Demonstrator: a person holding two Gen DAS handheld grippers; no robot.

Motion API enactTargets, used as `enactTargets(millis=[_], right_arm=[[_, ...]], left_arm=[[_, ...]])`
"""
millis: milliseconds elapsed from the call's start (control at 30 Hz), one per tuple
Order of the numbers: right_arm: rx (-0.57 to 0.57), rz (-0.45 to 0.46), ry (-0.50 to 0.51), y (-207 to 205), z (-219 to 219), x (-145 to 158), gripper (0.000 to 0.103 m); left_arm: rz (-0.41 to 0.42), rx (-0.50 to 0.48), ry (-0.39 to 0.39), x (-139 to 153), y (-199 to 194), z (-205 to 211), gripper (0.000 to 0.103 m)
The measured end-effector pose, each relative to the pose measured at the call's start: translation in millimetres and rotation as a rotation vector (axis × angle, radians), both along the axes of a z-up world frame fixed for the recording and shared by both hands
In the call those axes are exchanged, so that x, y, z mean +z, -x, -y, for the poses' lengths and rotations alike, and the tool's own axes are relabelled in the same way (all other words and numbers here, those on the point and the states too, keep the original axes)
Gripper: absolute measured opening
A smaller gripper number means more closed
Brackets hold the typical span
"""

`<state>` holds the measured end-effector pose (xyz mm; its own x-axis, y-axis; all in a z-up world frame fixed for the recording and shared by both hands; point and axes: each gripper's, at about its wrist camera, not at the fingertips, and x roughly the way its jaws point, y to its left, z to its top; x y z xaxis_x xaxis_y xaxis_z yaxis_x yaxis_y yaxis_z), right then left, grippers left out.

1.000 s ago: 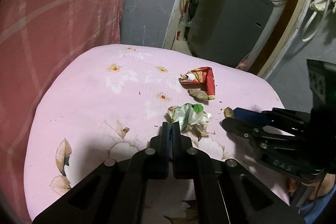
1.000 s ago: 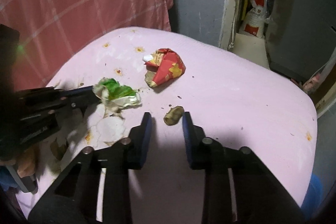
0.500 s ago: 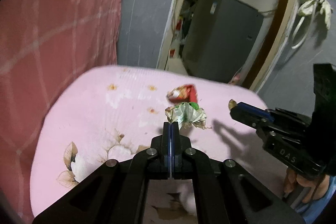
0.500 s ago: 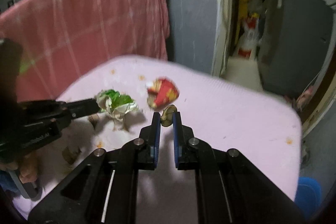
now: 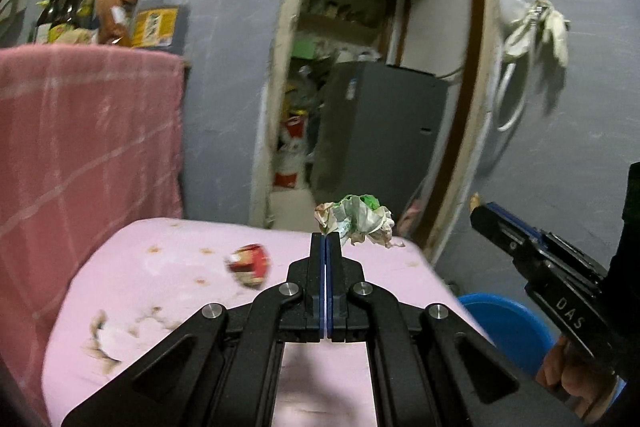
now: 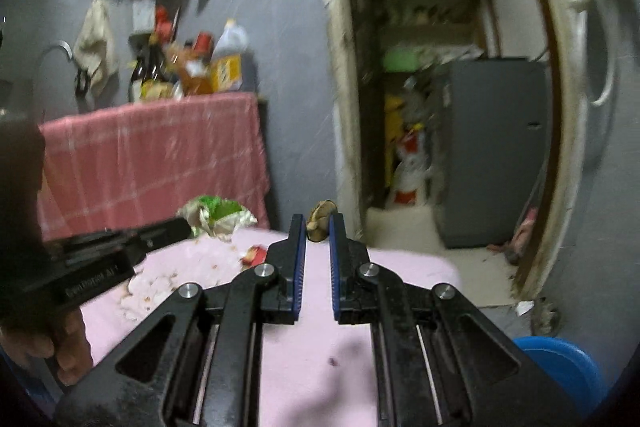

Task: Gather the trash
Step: 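Lift the green-white wrapper with the left tool while the right tool lifts the brown bit, then carry both items over the blue basin and open both tools to drop them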

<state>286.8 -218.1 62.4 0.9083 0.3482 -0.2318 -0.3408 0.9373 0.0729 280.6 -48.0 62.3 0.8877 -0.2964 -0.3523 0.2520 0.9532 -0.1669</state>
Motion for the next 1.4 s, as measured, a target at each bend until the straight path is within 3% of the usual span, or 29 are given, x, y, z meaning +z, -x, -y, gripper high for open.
enactTargets(millis=[367,633,833,1067,1167,1400], right_arm=[[-0.17,0.05,-0.059,38,73,7,0.011],[-0.297,-0.022,-0.108,43,124,-5,0.011],[-0.369,-0.129,-0.144,35,151,-22,0.011],[-0.409,-0.285,-0.166,14,168,-46,0.011],[-0.413,-0.336,-0.179,7,174,-56,0.011],[-0.423,-0.395,-0.194,0,181,-65,0.012]], left_arm=[[0.031,-0.118,0.02,20,25,71,0.0],[-0.013,-0.214,-0.006,12,26,125,0.0],[-0.123,-0.278,-0.005,-2,10,160,0.0],[-0.308,-0.323,-0.075,-33,-16,193,0.0],[-0.378,-0.331,-0.053,-46,-27,198,0.0],[-0.447,-0.345,-0.05,-63,-37,194,0.0]])
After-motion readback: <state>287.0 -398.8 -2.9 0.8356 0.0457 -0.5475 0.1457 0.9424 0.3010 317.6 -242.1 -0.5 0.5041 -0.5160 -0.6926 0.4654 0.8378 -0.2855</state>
